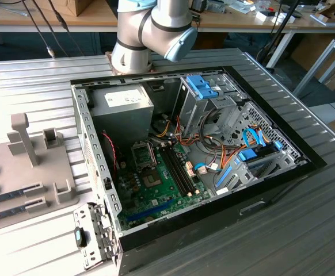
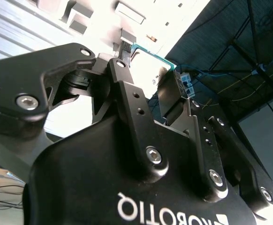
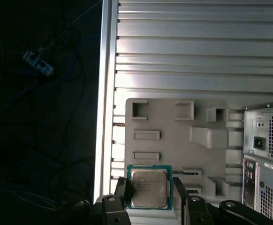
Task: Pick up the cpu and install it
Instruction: 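Pick up the cpu and move it towards the insertion slot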
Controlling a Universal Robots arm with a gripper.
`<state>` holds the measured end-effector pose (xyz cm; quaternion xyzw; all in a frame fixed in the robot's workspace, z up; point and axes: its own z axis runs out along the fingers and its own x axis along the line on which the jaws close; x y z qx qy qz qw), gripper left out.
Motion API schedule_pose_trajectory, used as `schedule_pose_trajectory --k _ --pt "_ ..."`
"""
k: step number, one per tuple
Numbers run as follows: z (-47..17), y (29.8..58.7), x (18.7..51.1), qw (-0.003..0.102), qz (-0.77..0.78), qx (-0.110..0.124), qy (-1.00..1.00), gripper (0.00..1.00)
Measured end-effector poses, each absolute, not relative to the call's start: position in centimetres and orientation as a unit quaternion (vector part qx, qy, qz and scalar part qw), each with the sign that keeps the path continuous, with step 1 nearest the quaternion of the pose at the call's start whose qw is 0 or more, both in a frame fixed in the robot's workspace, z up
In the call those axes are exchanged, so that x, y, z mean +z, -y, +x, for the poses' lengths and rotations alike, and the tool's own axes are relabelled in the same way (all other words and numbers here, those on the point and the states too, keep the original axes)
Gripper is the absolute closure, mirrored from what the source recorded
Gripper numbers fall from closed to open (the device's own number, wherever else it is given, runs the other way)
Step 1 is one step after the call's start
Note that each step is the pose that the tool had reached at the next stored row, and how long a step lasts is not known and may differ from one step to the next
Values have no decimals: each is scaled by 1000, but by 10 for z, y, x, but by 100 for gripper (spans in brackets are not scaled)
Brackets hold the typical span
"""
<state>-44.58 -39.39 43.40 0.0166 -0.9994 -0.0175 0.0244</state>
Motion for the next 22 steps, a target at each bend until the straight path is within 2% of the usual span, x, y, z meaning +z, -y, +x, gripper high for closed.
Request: schedule_pose_trajectory --k 22 --pt "-435 395 433 24 17 -18 999 53"
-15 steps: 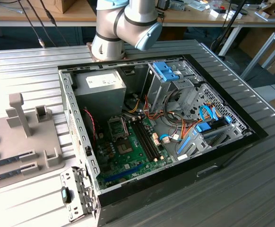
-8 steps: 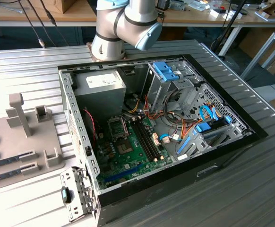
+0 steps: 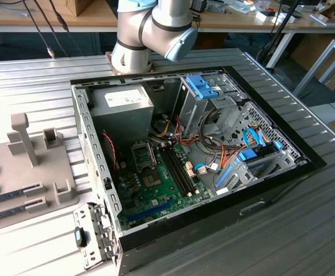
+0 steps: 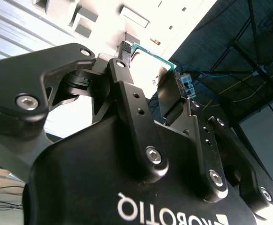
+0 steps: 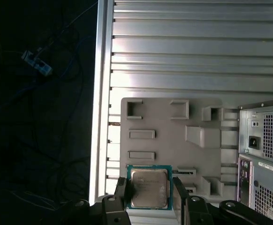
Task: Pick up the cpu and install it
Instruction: 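Pick up the cpu and move it towards the insertion slot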
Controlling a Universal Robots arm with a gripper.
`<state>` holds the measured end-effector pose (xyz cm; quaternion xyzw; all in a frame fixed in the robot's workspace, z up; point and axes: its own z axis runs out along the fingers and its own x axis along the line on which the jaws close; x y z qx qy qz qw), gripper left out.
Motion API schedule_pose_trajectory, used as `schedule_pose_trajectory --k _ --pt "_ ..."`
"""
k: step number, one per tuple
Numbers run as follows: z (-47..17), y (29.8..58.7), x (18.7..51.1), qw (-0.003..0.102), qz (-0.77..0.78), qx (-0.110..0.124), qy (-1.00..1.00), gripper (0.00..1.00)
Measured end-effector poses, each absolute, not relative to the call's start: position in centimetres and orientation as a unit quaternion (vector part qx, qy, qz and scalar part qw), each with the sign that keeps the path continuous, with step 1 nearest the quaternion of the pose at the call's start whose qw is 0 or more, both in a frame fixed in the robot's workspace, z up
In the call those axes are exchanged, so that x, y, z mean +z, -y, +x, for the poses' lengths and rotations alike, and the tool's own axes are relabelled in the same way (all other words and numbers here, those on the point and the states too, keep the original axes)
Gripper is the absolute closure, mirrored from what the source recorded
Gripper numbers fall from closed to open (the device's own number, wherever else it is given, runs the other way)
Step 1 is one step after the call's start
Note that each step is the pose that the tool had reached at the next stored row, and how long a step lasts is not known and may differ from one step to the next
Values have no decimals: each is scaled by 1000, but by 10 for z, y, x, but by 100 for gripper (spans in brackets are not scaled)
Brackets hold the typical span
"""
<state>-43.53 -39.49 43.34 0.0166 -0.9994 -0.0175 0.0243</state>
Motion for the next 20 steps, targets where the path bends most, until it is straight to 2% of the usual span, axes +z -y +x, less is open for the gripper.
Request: schedule_pose_trajectory --k 20 --pt "-424 395 433 24 17 -18 999 53"
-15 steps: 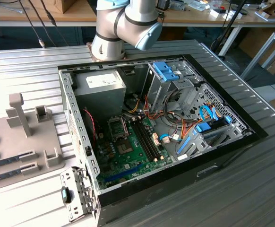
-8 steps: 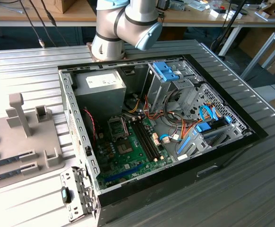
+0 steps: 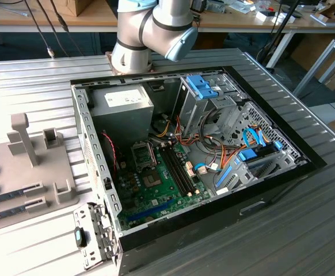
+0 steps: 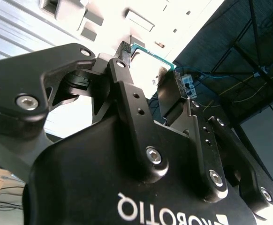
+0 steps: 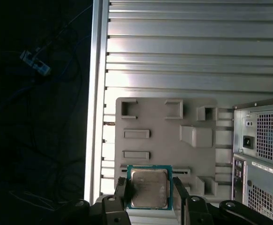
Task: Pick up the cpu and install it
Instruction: 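Pick up the cpu and move it towards the insertion slot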
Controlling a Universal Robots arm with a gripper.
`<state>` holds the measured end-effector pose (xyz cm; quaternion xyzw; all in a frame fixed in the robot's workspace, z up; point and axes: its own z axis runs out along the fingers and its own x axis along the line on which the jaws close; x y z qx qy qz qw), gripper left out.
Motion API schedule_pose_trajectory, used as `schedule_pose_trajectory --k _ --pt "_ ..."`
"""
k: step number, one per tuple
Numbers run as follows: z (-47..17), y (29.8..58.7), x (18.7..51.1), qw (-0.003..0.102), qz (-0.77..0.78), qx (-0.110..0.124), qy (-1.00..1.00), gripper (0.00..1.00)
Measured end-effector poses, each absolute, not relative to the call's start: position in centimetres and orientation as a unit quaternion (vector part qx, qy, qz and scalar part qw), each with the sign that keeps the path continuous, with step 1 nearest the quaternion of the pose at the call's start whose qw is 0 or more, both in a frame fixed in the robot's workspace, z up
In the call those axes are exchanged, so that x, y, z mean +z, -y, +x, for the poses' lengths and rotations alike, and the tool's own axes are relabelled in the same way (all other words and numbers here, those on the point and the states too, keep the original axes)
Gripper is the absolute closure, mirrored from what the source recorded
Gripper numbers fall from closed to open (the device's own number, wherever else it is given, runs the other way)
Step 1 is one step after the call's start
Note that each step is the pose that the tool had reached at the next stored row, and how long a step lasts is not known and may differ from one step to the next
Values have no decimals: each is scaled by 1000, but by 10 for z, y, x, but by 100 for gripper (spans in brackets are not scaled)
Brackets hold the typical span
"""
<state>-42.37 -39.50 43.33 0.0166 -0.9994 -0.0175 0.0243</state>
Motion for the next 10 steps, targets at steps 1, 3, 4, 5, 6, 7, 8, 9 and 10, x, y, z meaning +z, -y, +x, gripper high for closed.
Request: schedule_pose_trajectory --k 1,3,4,5,6,7,8,9,10 --pt "-423 395 433 24 17 -18 999 53" --pt "-421 395 433 24 17 -18 999 53" --pt "-421 395 433 24 17 -18 999 53" --pt "-420 395 433 24 17 -18 999 53" --pt "-419 395 433 24 17 -18 999 53" --pt "-418 395 433 24 17 -17 999 53" --pt "-418 395 433 24 17 -18 999 53" --pt "-417 395 433 24 17 -18 999 53" --pt "-417 395 433 24 17 -18 999 53"
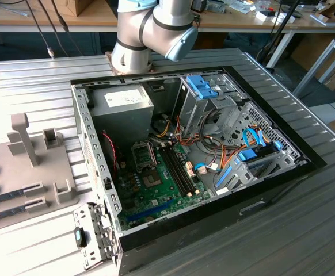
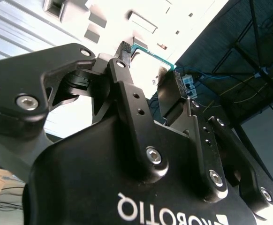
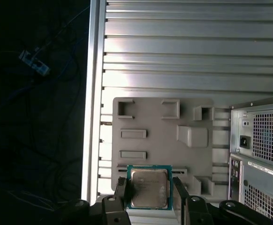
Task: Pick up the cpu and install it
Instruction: 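Pick up the cpu and move it towards the insertion slot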
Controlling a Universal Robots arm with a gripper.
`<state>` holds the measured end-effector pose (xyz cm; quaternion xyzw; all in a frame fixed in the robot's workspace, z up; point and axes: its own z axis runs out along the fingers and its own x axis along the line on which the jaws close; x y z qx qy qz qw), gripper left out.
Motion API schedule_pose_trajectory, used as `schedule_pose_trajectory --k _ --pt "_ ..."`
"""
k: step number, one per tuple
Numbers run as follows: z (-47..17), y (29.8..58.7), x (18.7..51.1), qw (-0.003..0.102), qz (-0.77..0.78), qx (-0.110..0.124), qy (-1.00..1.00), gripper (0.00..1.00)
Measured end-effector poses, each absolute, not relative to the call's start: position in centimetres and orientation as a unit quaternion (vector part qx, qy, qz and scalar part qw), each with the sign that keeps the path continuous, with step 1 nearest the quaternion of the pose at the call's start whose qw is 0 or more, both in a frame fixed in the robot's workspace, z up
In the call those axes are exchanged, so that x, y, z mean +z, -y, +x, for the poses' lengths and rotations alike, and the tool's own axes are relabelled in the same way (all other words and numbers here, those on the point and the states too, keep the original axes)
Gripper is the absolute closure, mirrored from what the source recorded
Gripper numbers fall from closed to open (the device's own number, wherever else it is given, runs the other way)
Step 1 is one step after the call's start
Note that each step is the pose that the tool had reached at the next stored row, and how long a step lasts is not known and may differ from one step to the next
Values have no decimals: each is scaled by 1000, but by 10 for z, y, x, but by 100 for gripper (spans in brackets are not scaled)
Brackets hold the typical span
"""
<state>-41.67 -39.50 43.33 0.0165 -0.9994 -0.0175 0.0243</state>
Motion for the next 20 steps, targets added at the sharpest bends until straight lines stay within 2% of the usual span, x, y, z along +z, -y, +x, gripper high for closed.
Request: schedule_pose_trajectory --k 20 --pt "-401 395 433 24 17 -18 999 53"
